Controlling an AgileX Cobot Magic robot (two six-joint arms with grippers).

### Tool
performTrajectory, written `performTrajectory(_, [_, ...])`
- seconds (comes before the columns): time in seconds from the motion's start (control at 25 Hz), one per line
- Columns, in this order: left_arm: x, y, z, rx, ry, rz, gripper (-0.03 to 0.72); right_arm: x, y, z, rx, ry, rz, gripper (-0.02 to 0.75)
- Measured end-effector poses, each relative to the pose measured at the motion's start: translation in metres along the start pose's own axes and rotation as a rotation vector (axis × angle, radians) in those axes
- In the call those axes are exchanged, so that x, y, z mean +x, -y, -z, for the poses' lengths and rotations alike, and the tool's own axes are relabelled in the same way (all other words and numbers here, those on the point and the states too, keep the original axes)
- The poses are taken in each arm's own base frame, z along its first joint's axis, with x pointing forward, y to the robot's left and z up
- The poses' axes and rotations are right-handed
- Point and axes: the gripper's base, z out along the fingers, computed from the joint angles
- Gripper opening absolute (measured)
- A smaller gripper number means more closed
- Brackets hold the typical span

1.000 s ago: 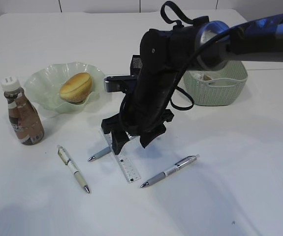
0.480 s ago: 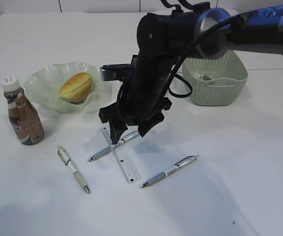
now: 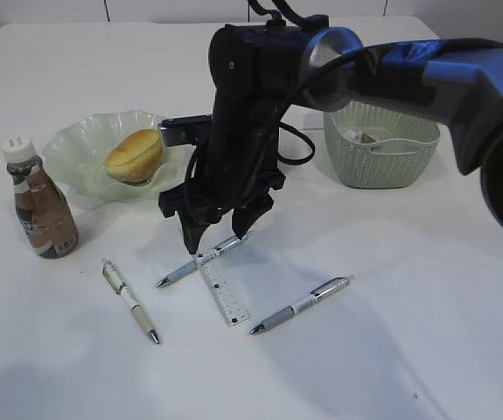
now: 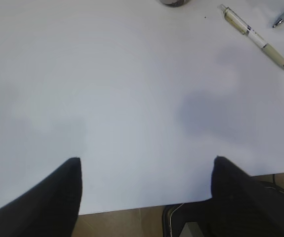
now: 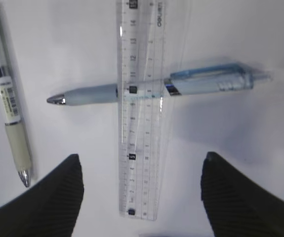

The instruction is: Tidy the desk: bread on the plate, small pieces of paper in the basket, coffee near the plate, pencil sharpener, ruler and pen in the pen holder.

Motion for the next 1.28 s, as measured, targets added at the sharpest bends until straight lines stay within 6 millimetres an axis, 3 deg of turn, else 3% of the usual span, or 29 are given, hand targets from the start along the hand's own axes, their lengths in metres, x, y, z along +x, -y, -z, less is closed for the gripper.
performTrajectory(0.24, [0.000, 0.000, 0.000, -0.001, 0.000, 0.000, 0.575, -0.007, -0.009, -0.013, 0.018, 0.003, 0.006, 0.577])
performTrajectory(1.28, [0.000, -0.001, 0.000, -0.006, 0.002, -0.002, 0.575, -0.005, -0.004, -0.044, 0.033, -0.059, -0.040, 0.577])
